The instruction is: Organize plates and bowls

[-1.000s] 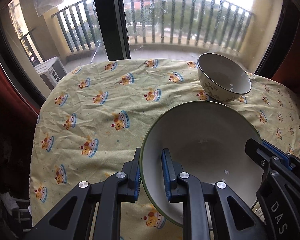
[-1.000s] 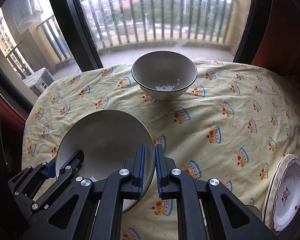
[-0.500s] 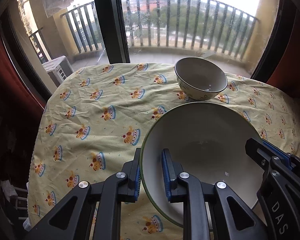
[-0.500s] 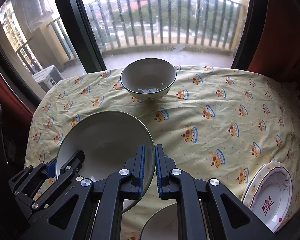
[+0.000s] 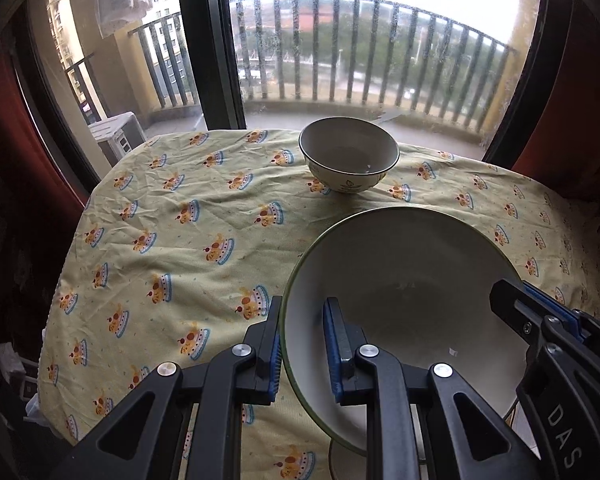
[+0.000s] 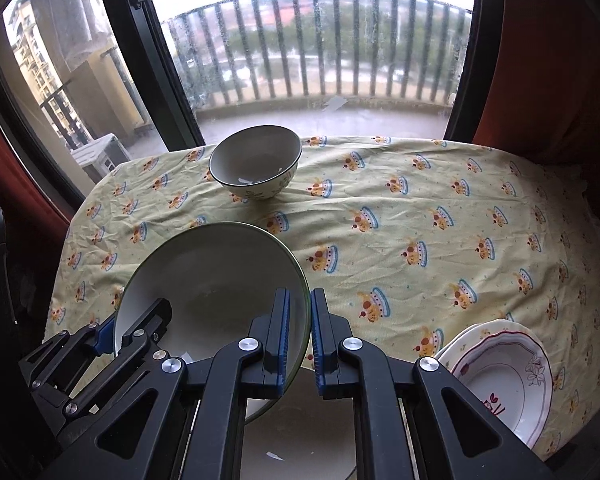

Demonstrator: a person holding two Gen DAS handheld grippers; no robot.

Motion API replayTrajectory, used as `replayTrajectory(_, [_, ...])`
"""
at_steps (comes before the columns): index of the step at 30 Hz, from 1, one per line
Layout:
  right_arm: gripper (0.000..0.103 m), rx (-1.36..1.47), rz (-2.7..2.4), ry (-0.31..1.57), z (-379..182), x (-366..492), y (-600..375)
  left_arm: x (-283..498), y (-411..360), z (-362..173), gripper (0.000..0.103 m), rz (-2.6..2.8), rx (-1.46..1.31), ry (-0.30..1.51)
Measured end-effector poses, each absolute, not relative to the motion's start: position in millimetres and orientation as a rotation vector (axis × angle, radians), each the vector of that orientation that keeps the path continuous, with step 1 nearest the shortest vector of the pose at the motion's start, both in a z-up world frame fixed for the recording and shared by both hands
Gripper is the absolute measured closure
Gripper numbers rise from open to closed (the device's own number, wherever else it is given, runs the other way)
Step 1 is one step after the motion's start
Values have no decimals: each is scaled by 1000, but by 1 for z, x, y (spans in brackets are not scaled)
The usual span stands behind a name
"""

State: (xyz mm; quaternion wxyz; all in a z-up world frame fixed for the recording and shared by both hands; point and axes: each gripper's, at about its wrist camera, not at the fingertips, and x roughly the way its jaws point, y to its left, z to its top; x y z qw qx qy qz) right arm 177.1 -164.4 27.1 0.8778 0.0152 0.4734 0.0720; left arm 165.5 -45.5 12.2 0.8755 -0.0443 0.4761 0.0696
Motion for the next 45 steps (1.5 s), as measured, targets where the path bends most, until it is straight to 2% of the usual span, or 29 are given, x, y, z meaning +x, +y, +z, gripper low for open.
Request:
replayTrajectory(16, [89, 6, 208, 1007, 16, 140, -204, 127, -82, -1, 87, 179, -108, 1020])
replayTrajectory(45, [89, -31, 252, 1141, -39, 123, -205, 104, -85, -51, 86, 227, -112, 1164])
